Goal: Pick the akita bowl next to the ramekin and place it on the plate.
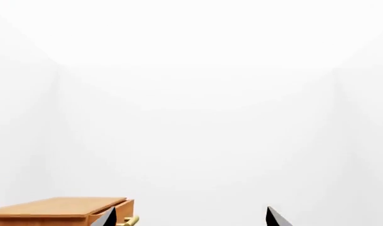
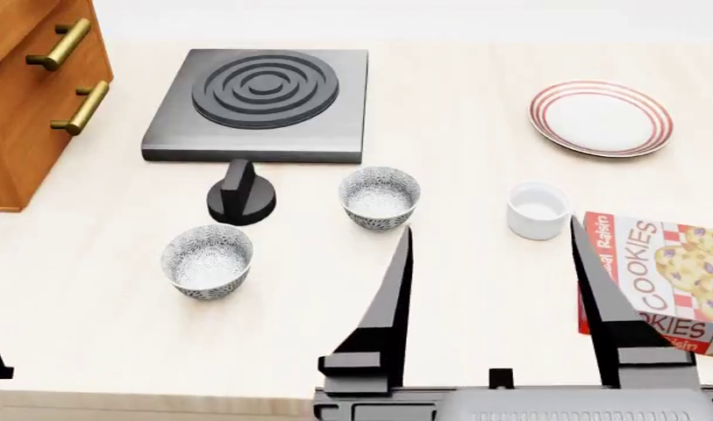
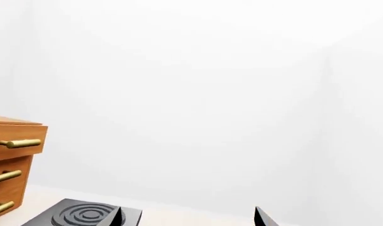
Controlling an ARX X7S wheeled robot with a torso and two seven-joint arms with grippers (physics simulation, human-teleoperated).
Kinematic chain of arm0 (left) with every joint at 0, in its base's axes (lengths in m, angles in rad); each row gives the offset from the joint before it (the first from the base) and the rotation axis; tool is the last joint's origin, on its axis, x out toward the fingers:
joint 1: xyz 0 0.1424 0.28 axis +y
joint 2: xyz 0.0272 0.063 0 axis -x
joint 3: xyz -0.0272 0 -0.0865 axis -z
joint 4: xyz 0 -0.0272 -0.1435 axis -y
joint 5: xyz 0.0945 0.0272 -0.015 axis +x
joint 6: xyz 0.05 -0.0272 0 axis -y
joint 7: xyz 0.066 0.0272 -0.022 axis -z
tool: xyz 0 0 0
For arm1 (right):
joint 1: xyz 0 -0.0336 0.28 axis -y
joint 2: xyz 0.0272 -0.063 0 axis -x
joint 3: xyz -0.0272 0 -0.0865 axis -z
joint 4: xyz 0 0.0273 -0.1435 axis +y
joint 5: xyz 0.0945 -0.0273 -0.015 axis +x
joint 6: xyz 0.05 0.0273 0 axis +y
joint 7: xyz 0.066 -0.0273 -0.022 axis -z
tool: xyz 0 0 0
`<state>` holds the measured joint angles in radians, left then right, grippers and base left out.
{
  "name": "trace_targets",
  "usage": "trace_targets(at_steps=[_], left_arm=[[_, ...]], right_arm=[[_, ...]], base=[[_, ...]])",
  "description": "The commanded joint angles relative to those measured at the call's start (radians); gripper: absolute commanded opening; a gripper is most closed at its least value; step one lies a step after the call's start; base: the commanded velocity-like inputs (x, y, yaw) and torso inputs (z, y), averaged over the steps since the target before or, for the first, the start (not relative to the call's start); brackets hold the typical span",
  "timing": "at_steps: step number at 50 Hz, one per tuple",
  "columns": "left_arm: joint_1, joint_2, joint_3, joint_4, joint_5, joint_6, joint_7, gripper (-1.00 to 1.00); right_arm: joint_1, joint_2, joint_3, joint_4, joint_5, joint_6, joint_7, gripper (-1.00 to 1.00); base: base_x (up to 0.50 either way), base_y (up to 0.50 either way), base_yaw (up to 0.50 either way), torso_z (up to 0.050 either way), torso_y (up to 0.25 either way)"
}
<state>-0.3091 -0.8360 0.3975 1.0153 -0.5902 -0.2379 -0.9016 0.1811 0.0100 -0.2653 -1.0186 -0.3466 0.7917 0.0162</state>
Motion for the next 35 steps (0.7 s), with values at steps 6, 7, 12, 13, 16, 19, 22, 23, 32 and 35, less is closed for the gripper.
trace_targets(at_steps=[6,7,12,13,16,19,22,23,32,35], left_arm=[[-0.099,-0.149,0.132,0.026,-0.060,0.090,-0.154,1.00],[-0.102,-0.152,0.138,0.027,-0.059,0.093,-0.157,1.00],[-0.125,-0.172,0.166,0.028,-0.061,0.110,-0.176,1.00],[-0.130,-0.176,0.173,0.028,-0.061,0.114,-0.180,1.00],[-0.140,-0.185,0.187,0.026,-0.060,0.123,-0.189,1.00],[-0.147,-0.191,0.197,0.024,-0.058,0.130,-0.195,1.00],[-0.153,-0.193,0.207,0.021,-0.056,0.133,-0.199,1.00],[-0.154,-0.194,0.209,0.020,-0.056,0.134,-0.200,1.00],[-0.166,-0.197,0.224,0.015,-0.057,0.137,-0.205,1.00],[-0.169,-0.197,0.229,0.015,-0.057,0.137,-0.207,1.00]], right_arm=[[0.012,-0.009,0.011,-0.028,-0.022,0.014,-0.021,1.00],[0.011,-0.009,0.012,-0.028,-0.022,0.014,-0.023,1.00],[0.012,-0.009,0.016,-0.029,-0.014,0.013,-0.022,1.00],[0.012,-0.009,0.016,-0.029,-0.014,0.013,-0.021,1.00],[0.013,-0.009,0.020,-0.029,-0.005,0.012,-0.018,1.00],[0.012,-0.009,0.028,-0.029,0.007,0.009,-0.015,1.00],[0.010,-0.009,0.034,-0.029,0.019,0.004,-0.011,1.00],[0.009,-0.009,0.037,-0.029,0.023,0.002,-0.010,1.00],[0.013,-0.009,0.033,-0.029,0.019,0.005,-0.010,1.00],[0.015,-0.009,0.032,-0.029,0.017,0.007,-0.011,1.00]], base=[[0.00,0.00,0.00,0.000,0.000],[0.00,0.00,0.00,0.000,0.000],[0.00,0.00,0.00,0.000,0.000],[0.00,0.00,0.00,0.000,0.000],[0.00,0.00,0.00,0.000,0.000],[0.00,0.00,0.00,0.000,0.000],[0.04,0.00,0.00,0.000,0.000],[0.14,0.00,0.00,0.000,0.000],[0.24,0.00,0.00,0.000,0.000],[0.24,0.00,0.00,0.000,0.000]])
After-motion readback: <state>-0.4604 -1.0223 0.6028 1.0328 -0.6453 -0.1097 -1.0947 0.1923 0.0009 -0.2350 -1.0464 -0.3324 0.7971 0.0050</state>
